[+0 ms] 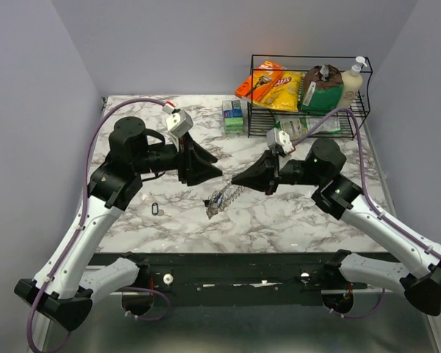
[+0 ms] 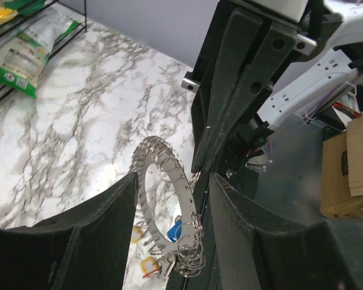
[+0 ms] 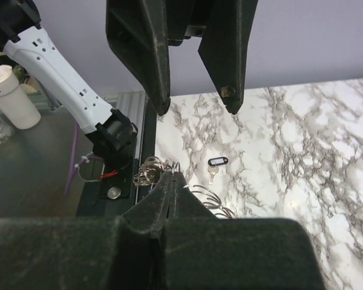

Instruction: Put the keys on the keyring

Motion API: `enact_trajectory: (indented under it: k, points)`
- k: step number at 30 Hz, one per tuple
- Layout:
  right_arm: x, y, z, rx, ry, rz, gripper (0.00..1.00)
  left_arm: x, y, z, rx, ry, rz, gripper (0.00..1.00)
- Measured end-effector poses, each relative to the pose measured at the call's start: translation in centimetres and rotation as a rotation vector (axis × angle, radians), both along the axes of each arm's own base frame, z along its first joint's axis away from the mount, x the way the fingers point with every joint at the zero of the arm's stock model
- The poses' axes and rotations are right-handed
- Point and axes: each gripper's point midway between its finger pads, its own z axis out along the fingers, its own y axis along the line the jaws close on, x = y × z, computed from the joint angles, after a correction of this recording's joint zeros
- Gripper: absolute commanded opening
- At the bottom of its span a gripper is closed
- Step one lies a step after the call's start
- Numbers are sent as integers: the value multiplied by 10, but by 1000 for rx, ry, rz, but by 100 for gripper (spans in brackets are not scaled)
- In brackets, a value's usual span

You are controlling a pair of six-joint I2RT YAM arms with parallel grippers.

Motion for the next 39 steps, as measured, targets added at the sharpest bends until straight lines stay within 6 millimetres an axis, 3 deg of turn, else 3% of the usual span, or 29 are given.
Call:
enact_trajectory:
  k: [7, 11, 18, 29, 34, 39]
  points:
    - [-12, -7, 17, 91, -107, 18, 0, -18, -6, 18, -78, -66, -134, 51]
    - [-18, -11, 32, 154, -155, 23, 1, -26, -8, 19, -97, -80, -196, 50]
    - [-25, -15, 41, 221, -165, 34, 1, -31, -9, 23, -113, -99, -234, 52]
    - [-28, -16, 53, 266, -186, 41, 0, -34, -22, 6, -78, -56, -283, 48]
    - [-21, -13, 42, 251, -170, 21, 0, -23, -26, -10, -32, -40, -223, 49]
    - [-3, -10, -16, 171, -38, -59, 1, 1, -25, -52, 36, 15, -92, 50]
